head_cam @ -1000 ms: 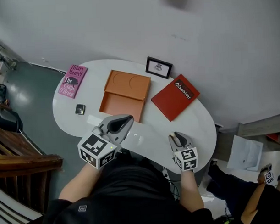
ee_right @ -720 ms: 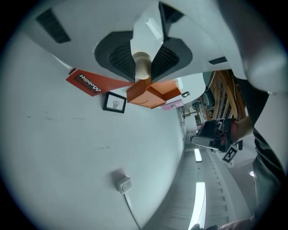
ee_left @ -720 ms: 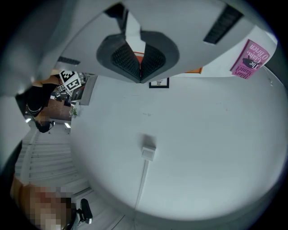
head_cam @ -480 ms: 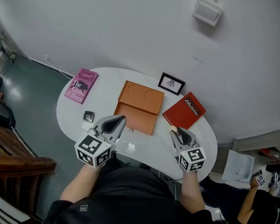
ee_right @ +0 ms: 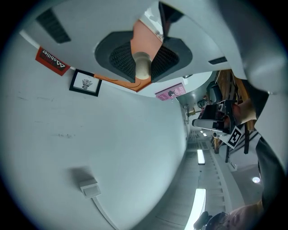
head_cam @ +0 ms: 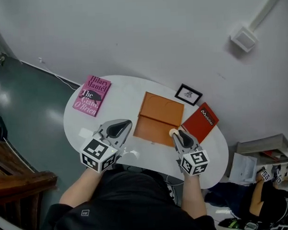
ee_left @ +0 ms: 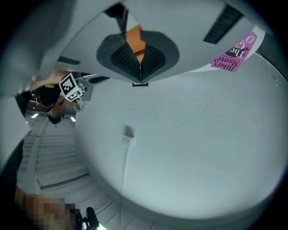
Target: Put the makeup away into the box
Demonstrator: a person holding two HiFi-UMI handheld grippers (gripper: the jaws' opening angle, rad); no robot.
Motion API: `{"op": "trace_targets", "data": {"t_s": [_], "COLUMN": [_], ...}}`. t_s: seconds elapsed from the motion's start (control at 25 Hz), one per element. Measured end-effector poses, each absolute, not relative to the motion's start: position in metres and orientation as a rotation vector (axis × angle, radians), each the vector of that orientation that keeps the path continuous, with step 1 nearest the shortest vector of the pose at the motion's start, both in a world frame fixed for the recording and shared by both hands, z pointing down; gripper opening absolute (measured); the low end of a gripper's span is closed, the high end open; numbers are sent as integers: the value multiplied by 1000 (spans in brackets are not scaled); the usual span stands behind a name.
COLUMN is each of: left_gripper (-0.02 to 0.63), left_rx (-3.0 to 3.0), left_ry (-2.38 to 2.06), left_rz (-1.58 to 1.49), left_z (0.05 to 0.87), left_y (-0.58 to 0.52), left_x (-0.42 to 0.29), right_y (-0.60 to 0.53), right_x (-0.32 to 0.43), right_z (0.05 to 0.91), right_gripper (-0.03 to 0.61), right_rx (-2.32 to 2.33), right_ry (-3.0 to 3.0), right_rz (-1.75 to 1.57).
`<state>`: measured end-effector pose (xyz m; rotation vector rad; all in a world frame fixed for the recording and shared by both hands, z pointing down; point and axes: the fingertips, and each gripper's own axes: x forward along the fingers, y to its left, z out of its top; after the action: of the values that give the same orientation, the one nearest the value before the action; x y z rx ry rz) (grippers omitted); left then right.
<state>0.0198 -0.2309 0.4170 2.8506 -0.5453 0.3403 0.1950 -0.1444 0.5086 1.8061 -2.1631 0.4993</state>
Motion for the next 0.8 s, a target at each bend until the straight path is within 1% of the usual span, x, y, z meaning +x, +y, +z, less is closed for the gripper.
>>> {"op": "trace_targets", "data": {"t_s": [0.24,0.56,0.8], "left_gripper": [14,14,14], "left_rx": [2809,2800,2739], "left_ry": [-468,-465,-482], "left_rz": [384,412,468], "left_z": [438,437,451], "left_y": [-246,-249,-249], "left_x": [-2,2,10], "right_y": [-156,-152,-146], "right_x": [172,184,191], "right_z": [542,591,626], "right_gripper": [117,117,117], "right_rx": [1801,1782,1729], "right_ry": [-2086,-2004,-1974], "right_rz": [617,778,875]}}
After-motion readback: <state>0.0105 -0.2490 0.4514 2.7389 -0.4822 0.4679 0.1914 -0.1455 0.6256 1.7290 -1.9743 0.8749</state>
